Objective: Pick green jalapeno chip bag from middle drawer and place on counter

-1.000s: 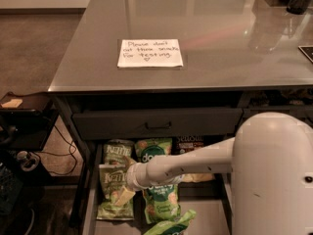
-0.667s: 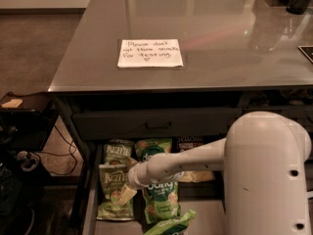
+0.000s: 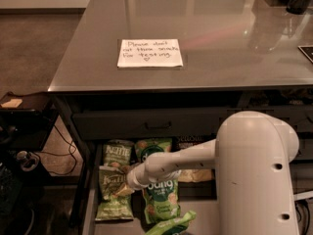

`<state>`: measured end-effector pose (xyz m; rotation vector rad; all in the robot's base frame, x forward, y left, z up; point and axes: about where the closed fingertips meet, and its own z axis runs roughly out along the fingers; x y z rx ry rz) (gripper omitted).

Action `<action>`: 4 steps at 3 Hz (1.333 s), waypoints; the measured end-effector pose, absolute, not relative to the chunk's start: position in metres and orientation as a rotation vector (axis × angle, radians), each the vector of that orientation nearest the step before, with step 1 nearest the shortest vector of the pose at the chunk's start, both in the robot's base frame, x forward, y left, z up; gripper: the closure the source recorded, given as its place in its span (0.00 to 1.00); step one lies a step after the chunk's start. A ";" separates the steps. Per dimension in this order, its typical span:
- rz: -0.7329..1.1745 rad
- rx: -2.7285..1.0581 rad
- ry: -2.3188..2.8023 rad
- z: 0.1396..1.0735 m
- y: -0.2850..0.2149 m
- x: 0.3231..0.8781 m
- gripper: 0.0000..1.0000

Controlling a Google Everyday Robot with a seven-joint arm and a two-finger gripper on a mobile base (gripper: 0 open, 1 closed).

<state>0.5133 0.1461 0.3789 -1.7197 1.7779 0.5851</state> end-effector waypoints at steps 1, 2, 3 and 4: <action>0.624 -1.753 1.760 0.390 0.164 0.503 0.66; 0.639 -1.771 1.721 0.415 0.176 0.495 0.89; 0.616 -1.778 1.685 0.446 0.173 0.488 1.00; 0.593 -1.779 1.643 0.489 0.157 0.483 1.00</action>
Offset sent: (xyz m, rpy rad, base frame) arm -0.0260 0.0417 0.0697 0.0382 -0.0083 0.0994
